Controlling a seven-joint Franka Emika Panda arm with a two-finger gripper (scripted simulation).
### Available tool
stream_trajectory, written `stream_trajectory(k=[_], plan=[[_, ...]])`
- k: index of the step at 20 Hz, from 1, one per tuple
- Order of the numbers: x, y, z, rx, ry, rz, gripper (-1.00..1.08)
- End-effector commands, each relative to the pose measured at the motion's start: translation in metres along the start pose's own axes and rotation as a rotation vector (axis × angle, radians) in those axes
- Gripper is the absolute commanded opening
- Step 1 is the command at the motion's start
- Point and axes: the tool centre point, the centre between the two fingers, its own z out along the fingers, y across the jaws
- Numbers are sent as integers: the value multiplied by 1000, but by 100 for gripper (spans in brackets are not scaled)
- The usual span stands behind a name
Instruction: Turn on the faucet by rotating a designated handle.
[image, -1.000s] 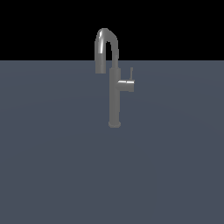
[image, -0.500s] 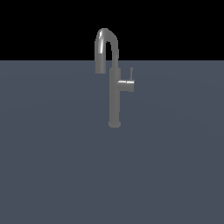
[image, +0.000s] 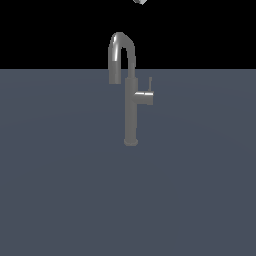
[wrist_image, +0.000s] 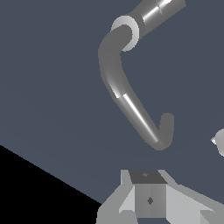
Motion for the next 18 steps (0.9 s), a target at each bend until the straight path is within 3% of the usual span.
stream_trajectory(k=[1,18], plan=[[17,-3,-1,55,-42,53,-100],[140,3,12,445,-336,430,-100]])
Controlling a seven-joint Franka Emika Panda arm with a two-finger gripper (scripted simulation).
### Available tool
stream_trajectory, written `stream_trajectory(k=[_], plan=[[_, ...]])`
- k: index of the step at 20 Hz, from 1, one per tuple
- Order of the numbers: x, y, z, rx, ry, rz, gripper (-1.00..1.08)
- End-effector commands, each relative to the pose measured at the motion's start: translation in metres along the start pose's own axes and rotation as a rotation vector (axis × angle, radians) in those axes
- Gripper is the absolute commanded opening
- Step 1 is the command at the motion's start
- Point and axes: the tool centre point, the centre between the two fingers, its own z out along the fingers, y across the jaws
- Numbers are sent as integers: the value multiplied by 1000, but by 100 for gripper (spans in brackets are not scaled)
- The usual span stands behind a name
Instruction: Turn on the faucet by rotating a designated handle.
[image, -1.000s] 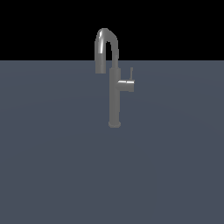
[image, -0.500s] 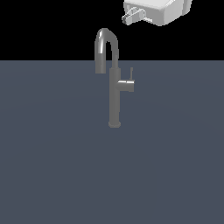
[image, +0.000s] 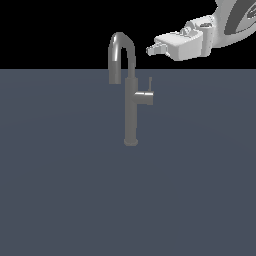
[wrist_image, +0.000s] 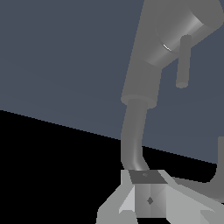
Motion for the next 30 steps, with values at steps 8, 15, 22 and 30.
stream_trajectory(k=[8,15,22,30], plan=[[62,-5,1,196,-147,191,-100],[86,-4,5,273,-205,265,-100],[91,-3,7,291,-218,282,-100],[82,8,9,291,-218,282,-100]])
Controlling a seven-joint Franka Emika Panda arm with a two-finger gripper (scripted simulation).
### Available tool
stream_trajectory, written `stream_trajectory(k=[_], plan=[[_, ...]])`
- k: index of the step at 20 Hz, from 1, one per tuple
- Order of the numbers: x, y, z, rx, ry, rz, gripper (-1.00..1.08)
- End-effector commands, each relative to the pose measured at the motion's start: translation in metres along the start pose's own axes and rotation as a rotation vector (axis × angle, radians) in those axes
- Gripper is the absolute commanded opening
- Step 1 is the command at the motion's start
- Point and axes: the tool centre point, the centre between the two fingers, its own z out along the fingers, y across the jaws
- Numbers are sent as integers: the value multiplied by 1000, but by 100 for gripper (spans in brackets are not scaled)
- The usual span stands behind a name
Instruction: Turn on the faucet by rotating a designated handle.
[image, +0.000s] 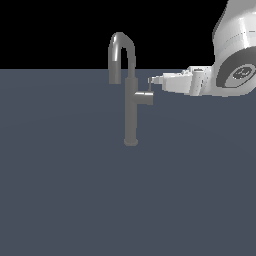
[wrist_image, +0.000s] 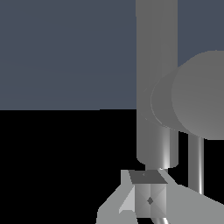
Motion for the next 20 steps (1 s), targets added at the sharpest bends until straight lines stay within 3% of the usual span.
stream_trajectory(k=[1,18,20], plan=[[-3,7,0,0,0,0,-100],[-6,48,0,1,0,0,-100],[-9,41,0,7,3,-10,-100]])
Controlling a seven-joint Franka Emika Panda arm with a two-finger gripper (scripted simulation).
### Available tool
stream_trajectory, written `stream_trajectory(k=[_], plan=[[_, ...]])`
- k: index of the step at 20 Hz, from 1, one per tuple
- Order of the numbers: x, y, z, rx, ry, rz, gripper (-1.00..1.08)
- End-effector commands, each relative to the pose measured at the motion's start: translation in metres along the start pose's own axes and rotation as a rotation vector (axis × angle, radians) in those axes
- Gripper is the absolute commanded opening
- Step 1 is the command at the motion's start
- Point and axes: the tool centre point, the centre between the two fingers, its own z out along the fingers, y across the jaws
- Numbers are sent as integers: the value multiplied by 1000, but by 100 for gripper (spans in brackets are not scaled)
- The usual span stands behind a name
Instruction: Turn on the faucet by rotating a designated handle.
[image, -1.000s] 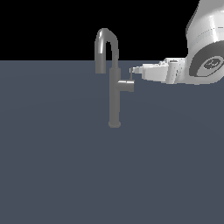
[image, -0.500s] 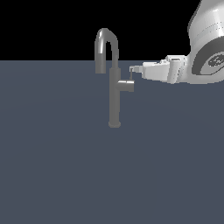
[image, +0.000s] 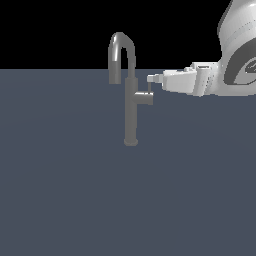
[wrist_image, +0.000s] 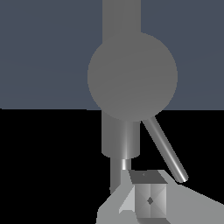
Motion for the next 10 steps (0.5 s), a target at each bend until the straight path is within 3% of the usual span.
stream_trajectory(k=[1,10], plan=[[2,4,0,-1,0,2,-100],[18,34,0,-6,-3,9,-100]])
